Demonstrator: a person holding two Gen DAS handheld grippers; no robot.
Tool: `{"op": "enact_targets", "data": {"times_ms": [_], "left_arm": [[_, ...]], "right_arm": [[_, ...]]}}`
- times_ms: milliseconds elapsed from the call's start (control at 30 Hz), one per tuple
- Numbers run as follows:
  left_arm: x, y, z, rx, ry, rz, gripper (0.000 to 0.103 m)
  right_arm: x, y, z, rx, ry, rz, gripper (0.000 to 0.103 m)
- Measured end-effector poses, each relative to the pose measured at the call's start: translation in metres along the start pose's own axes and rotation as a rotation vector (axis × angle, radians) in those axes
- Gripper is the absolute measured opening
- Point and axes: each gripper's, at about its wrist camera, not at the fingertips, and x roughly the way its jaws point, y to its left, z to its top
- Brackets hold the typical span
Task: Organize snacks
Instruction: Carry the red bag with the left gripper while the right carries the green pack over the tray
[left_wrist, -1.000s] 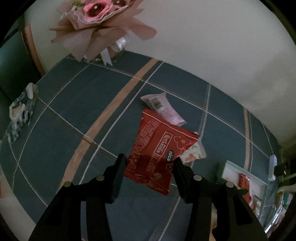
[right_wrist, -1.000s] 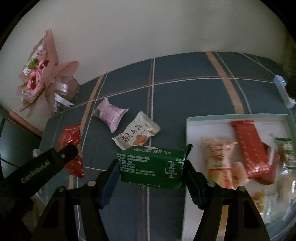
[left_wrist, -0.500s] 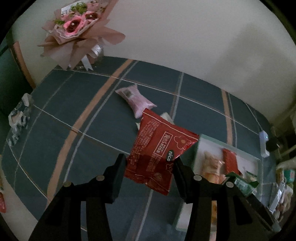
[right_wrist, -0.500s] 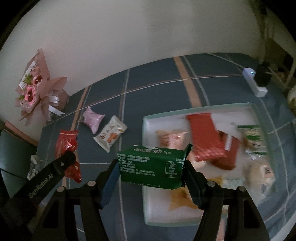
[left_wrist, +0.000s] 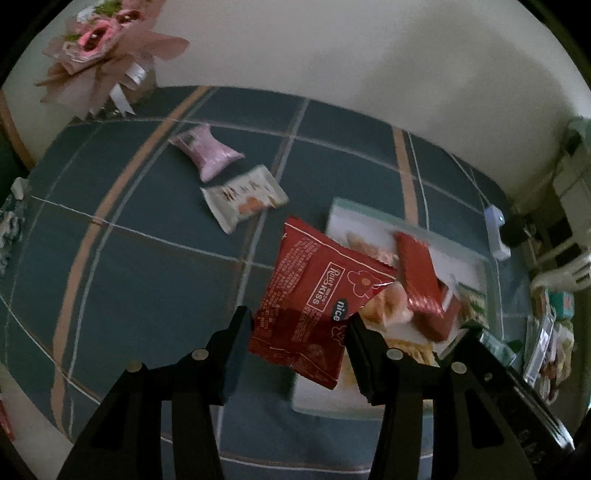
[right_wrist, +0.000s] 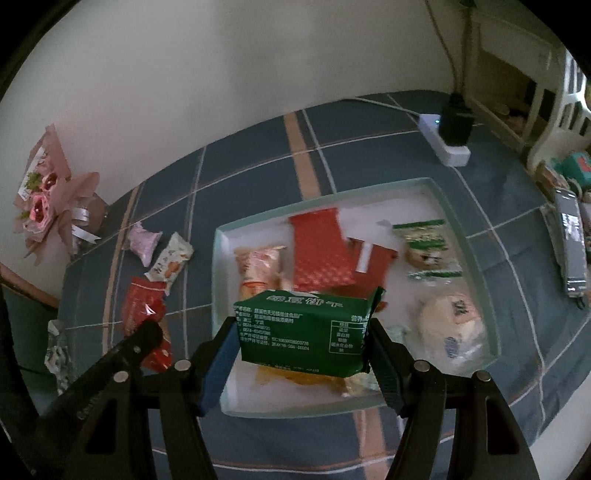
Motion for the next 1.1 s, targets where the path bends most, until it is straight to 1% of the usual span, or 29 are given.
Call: {"op": "enact_targets", "data": {"times_ms": [133, 267, 533, 733, 867, 967, 1100], "left_arm": [[0.008, -0.013, -0.01, 0.013, 0.044, -0.023, 0.052], [0.015, -0.027, -0.016, 0.038, 0.07, -0.03, 0.052], [0.023, -0.038, -0.021, 0.049, 0.092, -0.026, 0.052], [0.032, -0.025, -0.016, 0.021, 0.105, 0.008, 0.052], [0.043, -0.016, -0.015, -0.006, 0.141, 0.015, 0.052], [0.049, -0.015, -0.017, -0.003, 0.157, 0.021, 0.052], [0.049, -0.019, -0.018, 0.014, 0.154, 0.022, 0.053]], "right_arm": [[-0.006, -0.019, -0.003, 0.02, 0.003, -0.038, 0.071], [-0.007, -0.039, -0.005, 0.05, 0.011, -0.07, 0.071], [-0.005, -0.061, -0.003, 0.09, 0.032, -0.093, 0.071], [0.011, -0.063, -0.003, 0.096, 0.087, -0.104, 0.071], [0.022, -0.059, -0.004, 0.086, 0.116, -0.097, 0.071], [0.031, -0.059, -0.004, 0.084, 0.14, -0.094, 0.071], [0.038, -0.06, -0.005, 0.086, 0.162, -0.102, 0.071]]}}
